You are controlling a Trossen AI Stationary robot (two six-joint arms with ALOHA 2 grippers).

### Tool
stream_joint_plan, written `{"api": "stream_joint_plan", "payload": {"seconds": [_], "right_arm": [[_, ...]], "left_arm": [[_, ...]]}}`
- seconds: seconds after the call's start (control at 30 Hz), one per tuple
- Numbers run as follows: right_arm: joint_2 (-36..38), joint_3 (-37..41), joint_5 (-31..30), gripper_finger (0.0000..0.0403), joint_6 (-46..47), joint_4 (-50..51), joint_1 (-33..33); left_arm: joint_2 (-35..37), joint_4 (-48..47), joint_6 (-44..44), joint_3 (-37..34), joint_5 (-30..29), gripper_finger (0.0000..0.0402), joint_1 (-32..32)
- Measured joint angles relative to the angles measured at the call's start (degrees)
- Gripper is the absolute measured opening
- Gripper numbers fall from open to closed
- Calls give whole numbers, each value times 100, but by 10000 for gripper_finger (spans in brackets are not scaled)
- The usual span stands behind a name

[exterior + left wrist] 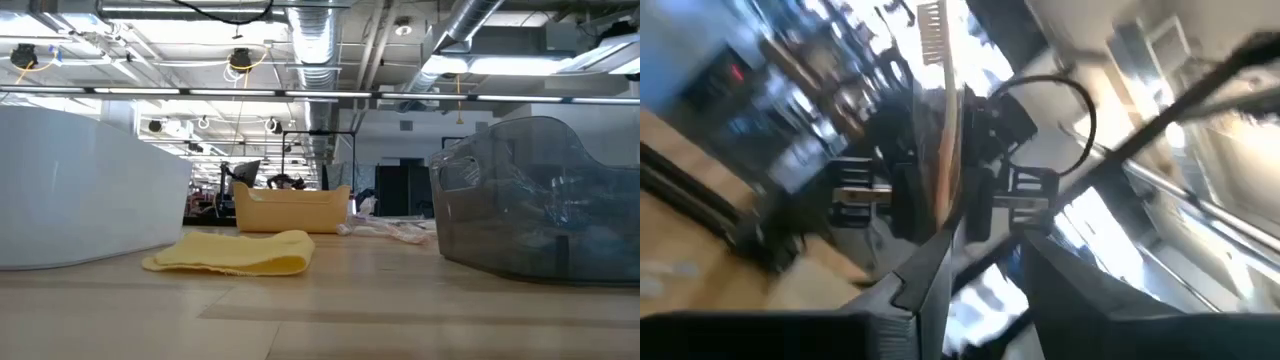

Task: Pick & Place Toothbrushes
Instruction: Put the orange toothbrush into the left white bin

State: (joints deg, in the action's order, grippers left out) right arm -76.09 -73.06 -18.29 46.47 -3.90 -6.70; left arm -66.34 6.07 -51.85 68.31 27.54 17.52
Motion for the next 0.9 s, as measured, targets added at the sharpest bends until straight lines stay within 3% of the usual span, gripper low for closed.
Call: {"api": "stream_joint_plan", "payload": {"seconds": [0.13, 0.4, 0.9], "right_arm": [[-434, 11, -4, 20, -3, -278, -110], [-974, 11, 4, 21, 181, -905, -133], [-1012, 4, 22, 21, 307, -912, -25]], "left_arm": [[-372, 8, 39, 4, 739, 117, 16], [-764, 137, 43, 2, 685, 117, -151], [-727, 170, 349, 2, 432, 117, -149]]}}
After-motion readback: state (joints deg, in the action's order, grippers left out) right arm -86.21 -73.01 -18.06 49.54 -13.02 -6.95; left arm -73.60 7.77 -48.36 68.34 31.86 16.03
